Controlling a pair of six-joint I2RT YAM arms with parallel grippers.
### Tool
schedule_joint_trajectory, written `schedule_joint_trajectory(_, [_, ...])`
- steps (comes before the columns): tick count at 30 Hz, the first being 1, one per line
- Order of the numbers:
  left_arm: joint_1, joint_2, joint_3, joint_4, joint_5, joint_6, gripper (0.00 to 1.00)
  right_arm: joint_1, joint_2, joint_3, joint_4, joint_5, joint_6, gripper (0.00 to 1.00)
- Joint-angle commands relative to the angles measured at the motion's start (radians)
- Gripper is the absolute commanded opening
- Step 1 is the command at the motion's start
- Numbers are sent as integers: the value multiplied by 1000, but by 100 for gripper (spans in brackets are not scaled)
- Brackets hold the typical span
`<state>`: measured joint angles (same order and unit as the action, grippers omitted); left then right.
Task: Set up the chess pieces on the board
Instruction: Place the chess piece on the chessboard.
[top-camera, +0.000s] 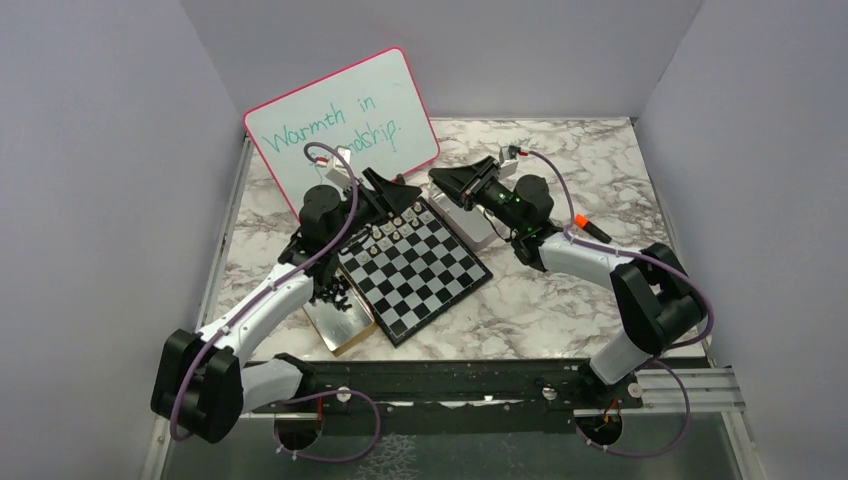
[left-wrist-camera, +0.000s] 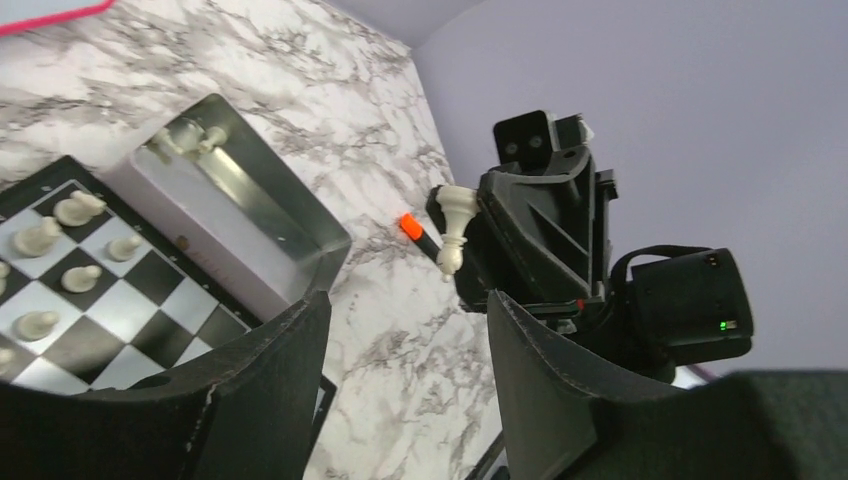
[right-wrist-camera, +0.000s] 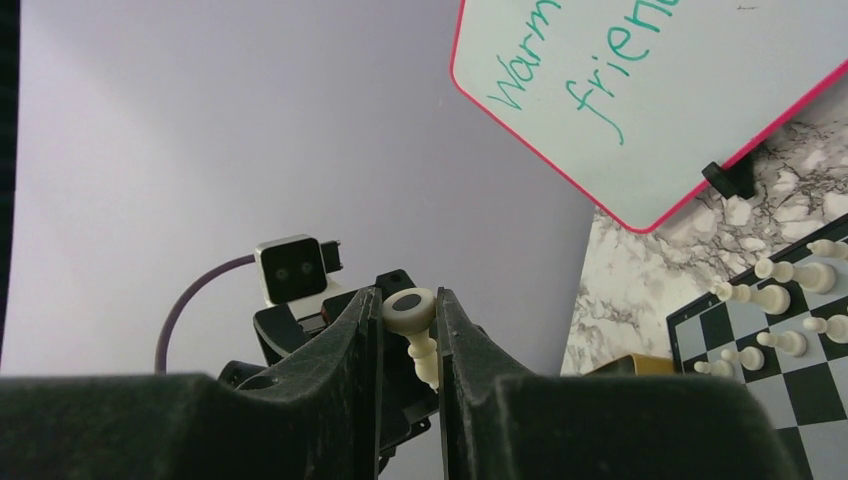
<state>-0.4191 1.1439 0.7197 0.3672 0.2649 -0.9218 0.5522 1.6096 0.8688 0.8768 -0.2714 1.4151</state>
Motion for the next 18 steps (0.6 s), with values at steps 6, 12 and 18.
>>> schedule_joint_trajectory(6, [-70,98,73,167,22,-42,55,10,-17,-32,97,47,53,21])
schedule_joint_trajectory(12, [-79,134,75,198,21,-41,49,9,-21,-39,105,49,53,21])
schedule_joint_trajectory(18, [-79,162,90,255,23,-33,35,9,-7,-37,128,39,72,22])
